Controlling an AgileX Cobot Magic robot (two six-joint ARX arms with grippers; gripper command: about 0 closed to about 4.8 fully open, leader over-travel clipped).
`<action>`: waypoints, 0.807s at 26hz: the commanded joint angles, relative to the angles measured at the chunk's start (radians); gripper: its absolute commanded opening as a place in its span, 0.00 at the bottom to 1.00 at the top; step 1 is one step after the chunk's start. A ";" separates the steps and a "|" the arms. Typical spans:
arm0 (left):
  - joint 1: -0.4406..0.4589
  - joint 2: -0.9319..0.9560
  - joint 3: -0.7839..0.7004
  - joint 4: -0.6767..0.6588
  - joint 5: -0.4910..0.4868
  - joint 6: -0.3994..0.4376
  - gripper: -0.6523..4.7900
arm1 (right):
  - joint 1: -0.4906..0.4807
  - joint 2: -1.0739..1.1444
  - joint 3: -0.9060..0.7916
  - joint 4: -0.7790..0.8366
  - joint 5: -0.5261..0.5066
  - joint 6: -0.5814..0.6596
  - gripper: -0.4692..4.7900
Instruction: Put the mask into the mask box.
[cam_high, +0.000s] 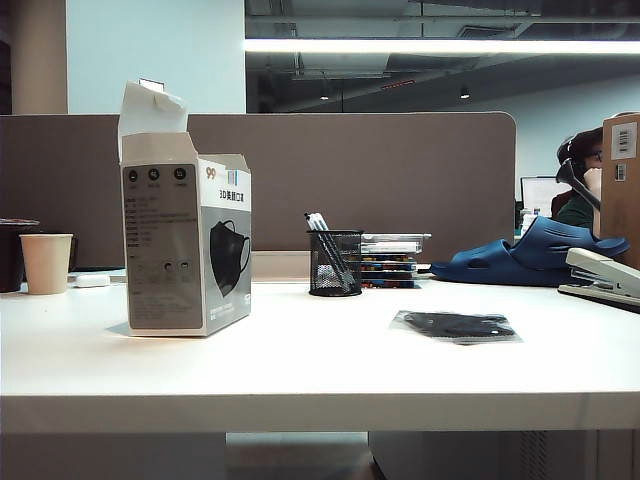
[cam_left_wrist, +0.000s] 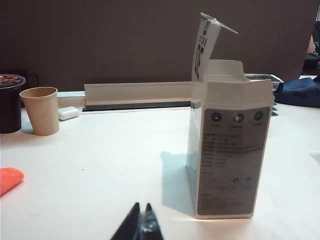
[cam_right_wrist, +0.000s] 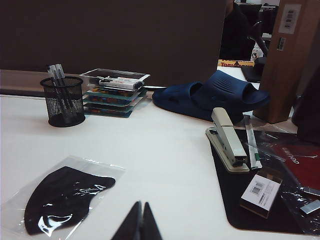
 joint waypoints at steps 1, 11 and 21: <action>0.002 0.000 0.005 0.010 0.004 0.000 0.11 | 0.000 -0.009 -0.005 0.011 0.002 -0.002 0.08; 0.002 0.000 0.005 0.017 -0.003 0.000 0.11 | 0.000 -0.009 -0.005 0.014 0.002 -0.002 0.08; 0.002 0.000 0.017 0.084 0.047 -0.008 0.11 | 0.001 -0.009 0.029 0.053 -0.001 0.051 0.08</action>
